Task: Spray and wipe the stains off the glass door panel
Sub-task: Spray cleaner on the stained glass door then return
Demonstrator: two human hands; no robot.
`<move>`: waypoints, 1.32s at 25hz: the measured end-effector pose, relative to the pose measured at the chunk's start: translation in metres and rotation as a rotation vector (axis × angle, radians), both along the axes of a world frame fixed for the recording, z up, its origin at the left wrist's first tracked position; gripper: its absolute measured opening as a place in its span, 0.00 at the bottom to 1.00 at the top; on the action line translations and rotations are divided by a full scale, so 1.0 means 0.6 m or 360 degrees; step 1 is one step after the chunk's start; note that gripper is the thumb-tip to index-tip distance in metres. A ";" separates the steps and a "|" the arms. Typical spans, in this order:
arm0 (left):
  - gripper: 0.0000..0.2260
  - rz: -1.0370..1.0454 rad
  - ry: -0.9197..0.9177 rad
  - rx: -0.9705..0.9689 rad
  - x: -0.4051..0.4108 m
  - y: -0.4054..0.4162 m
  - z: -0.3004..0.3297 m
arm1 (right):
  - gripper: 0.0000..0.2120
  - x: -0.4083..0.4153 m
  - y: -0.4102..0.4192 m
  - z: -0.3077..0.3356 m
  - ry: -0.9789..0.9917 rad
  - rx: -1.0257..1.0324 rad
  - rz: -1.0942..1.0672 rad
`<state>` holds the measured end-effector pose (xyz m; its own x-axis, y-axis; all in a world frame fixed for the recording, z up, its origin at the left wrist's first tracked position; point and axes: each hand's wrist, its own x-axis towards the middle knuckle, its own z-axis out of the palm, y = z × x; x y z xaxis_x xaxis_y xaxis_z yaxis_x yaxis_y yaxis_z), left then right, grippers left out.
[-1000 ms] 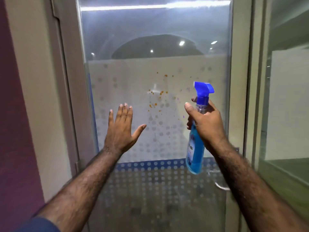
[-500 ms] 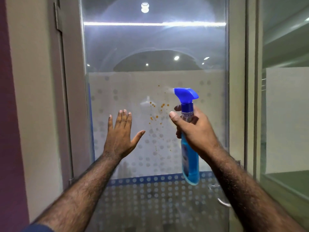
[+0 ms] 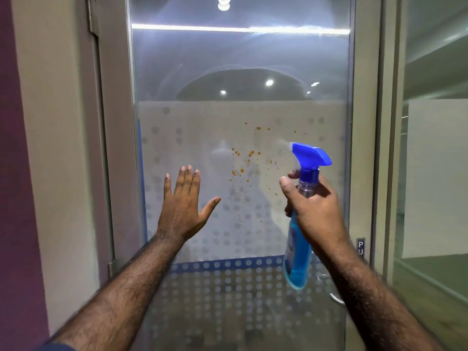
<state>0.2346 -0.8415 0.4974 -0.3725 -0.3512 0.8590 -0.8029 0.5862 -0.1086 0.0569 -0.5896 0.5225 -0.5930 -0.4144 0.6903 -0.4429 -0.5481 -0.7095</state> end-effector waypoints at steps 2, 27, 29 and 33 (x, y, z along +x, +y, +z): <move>0.44 -0.0010 -0.0019 0.0030 0.002 0.004 -0.015 | 0.08 -0.012 0.009 -0.025 -0.0038 0.0010 -0.0183; 0.43 -0.0795 -0.0243 0.0425 -0.167 0.258 -0.349 | 0.10 -0.032 0.222 -0.424 -0.0450 0.0533 -0.0537; 0.43 -0.0884 -0.0295 0.0499 -0.193 0.287 -0.373 | 0.09 -0.037 0.264 -0.456 -0.0531 0.0575 -0.0592; 0.43 -0.1087 -0.0323 0.0514 -0.263 0.397 -0.438 | 0.12 -0.036 0.379 -0.508 -0.0589 0.0679 -0.0762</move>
